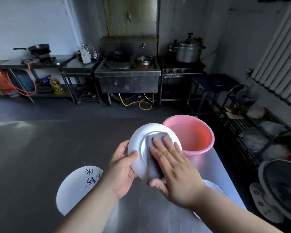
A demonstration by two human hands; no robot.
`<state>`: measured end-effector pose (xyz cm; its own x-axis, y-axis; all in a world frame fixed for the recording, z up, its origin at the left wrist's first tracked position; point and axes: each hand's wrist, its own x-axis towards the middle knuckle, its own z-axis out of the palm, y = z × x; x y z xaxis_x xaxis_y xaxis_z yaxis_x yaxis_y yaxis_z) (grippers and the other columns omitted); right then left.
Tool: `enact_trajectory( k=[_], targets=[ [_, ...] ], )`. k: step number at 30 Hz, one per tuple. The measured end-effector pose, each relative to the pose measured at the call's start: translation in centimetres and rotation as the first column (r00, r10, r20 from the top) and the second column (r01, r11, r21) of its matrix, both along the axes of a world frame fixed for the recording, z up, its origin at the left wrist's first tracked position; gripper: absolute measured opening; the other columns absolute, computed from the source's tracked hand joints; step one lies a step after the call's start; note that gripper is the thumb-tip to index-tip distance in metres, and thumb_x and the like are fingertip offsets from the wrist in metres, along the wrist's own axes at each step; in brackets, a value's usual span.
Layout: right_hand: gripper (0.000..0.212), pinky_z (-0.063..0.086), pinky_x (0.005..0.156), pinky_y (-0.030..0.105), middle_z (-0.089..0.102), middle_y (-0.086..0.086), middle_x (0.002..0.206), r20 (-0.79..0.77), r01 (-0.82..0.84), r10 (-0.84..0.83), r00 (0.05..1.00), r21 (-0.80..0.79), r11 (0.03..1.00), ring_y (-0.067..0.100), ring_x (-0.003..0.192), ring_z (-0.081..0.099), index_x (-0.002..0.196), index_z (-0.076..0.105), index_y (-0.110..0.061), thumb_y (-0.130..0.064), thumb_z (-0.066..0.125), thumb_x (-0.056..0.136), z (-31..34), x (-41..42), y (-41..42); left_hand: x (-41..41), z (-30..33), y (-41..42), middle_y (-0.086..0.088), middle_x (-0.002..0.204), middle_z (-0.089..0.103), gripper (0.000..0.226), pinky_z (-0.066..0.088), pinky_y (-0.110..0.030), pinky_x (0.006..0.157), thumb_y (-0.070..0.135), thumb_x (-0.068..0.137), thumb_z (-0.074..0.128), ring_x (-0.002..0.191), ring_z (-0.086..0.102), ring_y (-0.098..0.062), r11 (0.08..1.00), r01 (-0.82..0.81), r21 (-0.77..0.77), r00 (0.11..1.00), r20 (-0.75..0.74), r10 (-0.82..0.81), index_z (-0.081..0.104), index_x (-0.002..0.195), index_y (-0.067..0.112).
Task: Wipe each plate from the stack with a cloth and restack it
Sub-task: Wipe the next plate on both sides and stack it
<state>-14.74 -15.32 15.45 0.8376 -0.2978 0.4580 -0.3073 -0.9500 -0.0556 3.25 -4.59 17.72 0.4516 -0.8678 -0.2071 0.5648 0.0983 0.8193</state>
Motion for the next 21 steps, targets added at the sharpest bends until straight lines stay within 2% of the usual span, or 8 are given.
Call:
enact_trajectory(
  k=[2, 4, 6, 9, 12, 15, 18, 21],
  targets=[
    [0.093, 0.019, 0.128, 0.060, 0.013, 0.008, 0.176, -0.001, 0.107, -0.107, 0.994, 0.054, 0.993, 0.035, 0.162, 0.004, 0.164, 0.027, -0.007, -0.074, 0.030, 0.101, 0.7, 0.3, -1.1, -0.4, -0.1, 0.4, -0.026, 0.134, 0.066, 0.059, 0.056, -0.055, 0.092, 0.011, 0.083, 0.065, 0.118, 0.067, -0.042, 1.000, 0.020, 0.006, 1.000, 0.002, -0.020, 0.054, 0.140, 0.011],
    [0.093, 0.019, 0.127, 0.062, 0.011, 0.006, 0.176, 0.008, 0.135, -0.136, 0.991, 0.084, 0.987, 0.035, 0.162, 0.003, 0.165, 0.025, -0.008, -0.075, 0.028, 0.101, 0.8, 0.4, -0.7, -0.5, 0.1, 0.5, -0.023, 0.134, 0.067, 0.057, 0.058, -0.053, 0.091, 0.010, 0.084, 0.064, 0.122, 0.066, -0.043, 1.000, 0.014, -0.006, 1.000, -0.010, -0.014, 0.054, 0.141, 0.012],
    [0.091, 0.019, 0.128, 0.059, 0.016, 0.006, 0.175, 0.056, 0.064, -0.068, 0.996, 0.070, 0.996, 0.038, 0.162, 0.008, 0.164, 0.030, -0.007, -0.072, 0.029, 0.101, 0.1, 0.1, 1.1, -0.2, 0.5, 0.5, -0.021, 0.133, 0.068, 0.052, 0.059, -0.051, 0.090, 0.004, 0.091, 0.062, 0.123, 0.066, -0.040, 1.000, -0.005, -0.022, 0.999, -0.038, 0.004, 0.054, 0.141, 0.011],
    [0.091, 0.022, 0.128, 0.054, 0.019, 0.006, 0.174, 0.050, -0.002, 0.001, 0.999, 0.006, 1.000, 0.035, 0.161, 0.013, 0.163, 0.031, -0.008, -0.073, 0.032, 0.100, -1.1, -0.6, 3.4, 0.4, 1.0, 0.7, -0.020, 0.132, 0.069, 0.042, 0.058, -0.051, 0.093, 0.000, 0.102, 0.048, 0.123, 0.067, -0.040, 1.000, -0.023, -0.010, 0.998, -0.058, 0.023, 0.054, 0.142, 0.011],
    [0.090, 0.026, 0.125, 0.060, 0.020, 0.004, 0.174, 0.065, 0.090, -0.091, 0.994, 0.023, 0.996, 0.034, 0.162, 0.013, 0.165, 0.027, -0.008, -0.073, 0.032, 0.101, -0.5, -0.1, 2.1, 0.5, 1.3, 1.1, -0.017, 0.132, 0.070, 0.042, 0.060, -0.050, 0.089, -0.001, 0.102, 0.046, 0.117, 0.070, -0.035, 1.000, -0.016, -0.001, 0.999, -0.046, 0.015, 0.055, 0.141, 0.013],
    [0.085, 0.022, 0.126, 0.060, 0.014, -0.002, 0.176, 0.059, 0.199, -0.206, 0.977, 0.103, 0.975, 0.032, 0.163, 0.006, 0.168, 0.018, -0.014, -0.071, 0.026, 0.105, 0.9, 0.9, 0.3, 0.5, 1.6, 1.4, -0.016, 0.132, 0.070, 0.041, 0.061, -0.050, 0.085, -0.001, 0.102, 0.046, 0.117, 0.070, -0.035, 0.999, -0.026, -0.018, 0.998, -0.052, 0.025, 0.055, 0.140, 0.013],
    [0.074, 0.023, 0.127, 0.057, 0.017, 0.003, 0.175, 0.113, 0.188, -0.202, 0.973, 0.125, 0.974, 0.034, 0.162, 0.009, 0.165, 0.027, -0.010, -0.054, 0.039, 0.107, 0.2, 1.1, 1.5, 1.1, 2.1, 1.4, -0.014, 0.132, 0.071, 0.040, 0.060, -0.050, 0.090, 0.000, 0.103, 0.045, 0.118, 0.070, -0.032, 0.998, -0.044, -0.043, 0.996, -0.076, 0.041, 0.056, 0.140, 0.014],
    [0.067, 0.034, 0.121, 0.061, 0.021, 0.010, 0.173, 0.180, 0.094, -0.122, 0.976, 0.156, 0.983, 0.040, 0.160, 0.016, 0.160, 0.035, -0.001, -0.026, 0.050, 0.100, -1.5, 0.3, 3.0, 1.9, 2.5, 1.6, -0.012, 0.131, 0.072, 0.041, 0.058, -0.048, 0.091, 0.000, 0.103, 0.046, 0.114, 0.072, -0.029, 0.998, -0.046, -0.045, 0.997, -0.063, 0.043, 0.057, 0.139, 0.015]
  ],
)
